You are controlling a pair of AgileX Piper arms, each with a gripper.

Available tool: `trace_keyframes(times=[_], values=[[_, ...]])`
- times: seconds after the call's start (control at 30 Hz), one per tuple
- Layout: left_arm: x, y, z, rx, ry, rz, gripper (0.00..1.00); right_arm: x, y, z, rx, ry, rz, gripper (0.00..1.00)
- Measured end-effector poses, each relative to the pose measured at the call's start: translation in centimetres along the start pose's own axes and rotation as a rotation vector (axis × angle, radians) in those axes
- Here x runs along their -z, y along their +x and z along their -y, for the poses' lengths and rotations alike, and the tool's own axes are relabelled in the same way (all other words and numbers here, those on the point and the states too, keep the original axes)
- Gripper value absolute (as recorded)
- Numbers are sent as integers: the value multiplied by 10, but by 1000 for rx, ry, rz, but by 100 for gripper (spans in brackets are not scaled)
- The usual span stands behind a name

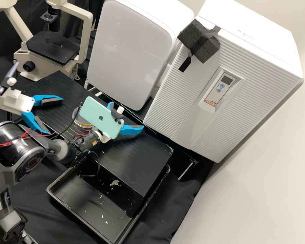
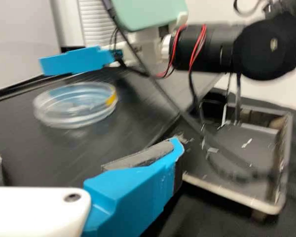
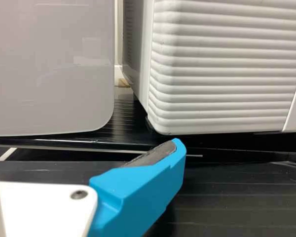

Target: Place the petri dish on the bench

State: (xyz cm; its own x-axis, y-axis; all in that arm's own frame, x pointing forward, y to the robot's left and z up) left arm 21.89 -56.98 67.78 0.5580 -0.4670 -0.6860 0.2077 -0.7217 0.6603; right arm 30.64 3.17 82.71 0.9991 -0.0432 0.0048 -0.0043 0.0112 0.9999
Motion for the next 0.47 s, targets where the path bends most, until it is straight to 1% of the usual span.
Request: trace_keyframes(times=[0.03,0.07,0.13,0.17,0.2,0.27,0.4,0.47], values=[[2,-6,1,-17,16,-21,100,0,0,0,0,0,0,100],[8,-13,4,-38,35,-70,100,0,0,0,0,0,0,100],[11,-21,6,-82,38,-113,100,0,0,0,0,0,0,100],[11,-27,9,-100,63,-124,100,0,0,0,0,0,0,100],[10,-30,10,-121,79,-128,100,0,0,0,0,0,0,100],[12,-38,13,-142,112,-146,100,0,0,0,0,0,0,100],[19,-50,18,-168,103,-179,100,0,0,0,0,0,0,100],[23,-54,21,-175,89,-192,100,0,0,0,0,0,0,100]])
